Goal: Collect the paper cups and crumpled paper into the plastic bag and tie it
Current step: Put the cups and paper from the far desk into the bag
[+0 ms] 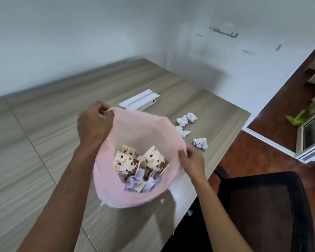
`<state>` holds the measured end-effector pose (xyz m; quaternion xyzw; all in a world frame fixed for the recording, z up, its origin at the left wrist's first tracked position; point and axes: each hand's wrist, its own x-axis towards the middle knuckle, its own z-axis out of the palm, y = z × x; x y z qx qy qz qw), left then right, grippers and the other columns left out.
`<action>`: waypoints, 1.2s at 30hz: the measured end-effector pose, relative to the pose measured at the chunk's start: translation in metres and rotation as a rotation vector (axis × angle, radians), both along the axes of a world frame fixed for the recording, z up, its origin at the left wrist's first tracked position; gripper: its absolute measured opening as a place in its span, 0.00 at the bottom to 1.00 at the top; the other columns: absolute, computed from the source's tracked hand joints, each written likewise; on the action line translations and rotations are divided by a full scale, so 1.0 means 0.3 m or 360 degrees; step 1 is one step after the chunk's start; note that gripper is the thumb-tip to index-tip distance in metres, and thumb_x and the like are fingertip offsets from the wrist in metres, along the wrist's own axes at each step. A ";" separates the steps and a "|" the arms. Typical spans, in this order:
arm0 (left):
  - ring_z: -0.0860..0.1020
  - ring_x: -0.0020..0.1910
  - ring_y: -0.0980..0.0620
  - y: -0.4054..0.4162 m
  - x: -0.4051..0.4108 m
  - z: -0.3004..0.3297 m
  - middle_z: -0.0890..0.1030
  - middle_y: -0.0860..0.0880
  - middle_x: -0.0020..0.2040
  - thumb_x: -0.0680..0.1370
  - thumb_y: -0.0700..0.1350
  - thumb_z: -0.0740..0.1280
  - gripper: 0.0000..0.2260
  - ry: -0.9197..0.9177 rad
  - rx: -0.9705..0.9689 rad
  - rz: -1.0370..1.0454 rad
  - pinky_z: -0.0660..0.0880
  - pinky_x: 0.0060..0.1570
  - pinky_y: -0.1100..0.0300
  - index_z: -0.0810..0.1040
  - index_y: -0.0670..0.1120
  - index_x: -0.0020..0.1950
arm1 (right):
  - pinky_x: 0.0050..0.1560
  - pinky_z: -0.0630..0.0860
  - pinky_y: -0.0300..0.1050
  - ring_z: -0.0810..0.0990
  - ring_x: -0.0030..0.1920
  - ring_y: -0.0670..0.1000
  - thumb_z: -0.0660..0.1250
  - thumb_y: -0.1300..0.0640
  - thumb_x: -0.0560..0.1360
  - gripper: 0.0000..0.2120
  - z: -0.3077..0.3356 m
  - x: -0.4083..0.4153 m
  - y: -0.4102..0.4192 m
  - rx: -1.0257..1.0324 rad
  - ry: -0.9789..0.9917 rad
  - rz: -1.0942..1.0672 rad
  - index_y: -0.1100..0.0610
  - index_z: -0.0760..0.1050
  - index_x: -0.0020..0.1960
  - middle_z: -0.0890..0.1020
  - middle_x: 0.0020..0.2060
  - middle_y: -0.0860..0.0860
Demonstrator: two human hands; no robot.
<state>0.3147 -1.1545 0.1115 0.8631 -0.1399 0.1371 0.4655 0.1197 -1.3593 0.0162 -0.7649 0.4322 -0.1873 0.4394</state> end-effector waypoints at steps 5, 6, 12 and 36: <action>0.80 0.46 0.44 0.002 0.017 0.012 0.80 0.52 0.41 0.75 0.46 0.68 0.05 0.0006 0.0066 0.0027 0.71 0.45 0.58 0.82 0.48 0.48 | 0.39 0.76 0.45 0.80 0.37 0.52 0.67 0.57 0.75 0.09 0.068 0.031 -0.087 0.0180 0.0095 0.0148 0.53 0.77 0.36 0.80 0.33 0.49; 0.80 0.45 0.45 -0.002 0.015 0.009 0.80 0.53 0.41 0.76 0.46 0.68 0.05 0.0011 0.0077 0.0017 0.70 0.44 0.58 0.82 0.48 0.49 | 0.39 0.74 0.43 0.79 0.37 0.51 0.67 0.57 0.75 0.07 0.076 0.032 -0.100 0.0120 0.0002 0.0064 0.54 0.78 0.38 0.80 0.33 0.48; 0.79 0.46 0.44 -0.025 0.005 -0.016 0.78 0.54 0.41 0.77 0.48 0.67 0.06 0.0029 0.0104 0.0080 0.69 0.45 0.58 0.81 0.47 0.49 | 0.33 0.74 0.40 0.77 0.33 0.49 0.66 0.57 0.76 0.07 0.108 0.033 -0.147 0.0036 0.0011 0.0070 0.57 0.78 0.40 0.78 0.31 0.47; 0.80 0.39 0.49 -0.336 -0.074 -0.153 0.80 0.55 0.37 0.75 0.50 0.70 0.03 0.0111 0.0284 -0.0186 0.77 0.46 0.53 0.80 0.52 0.46 | 0.59 0.72 0.49 0.76 0.60 0.58 0.69 0.50 0.73 0.18 -0.317 0.113 -0.601 -0.0066 0.0281 -0.0121 0.53 0.77 0.61 0.79 0.57 0.56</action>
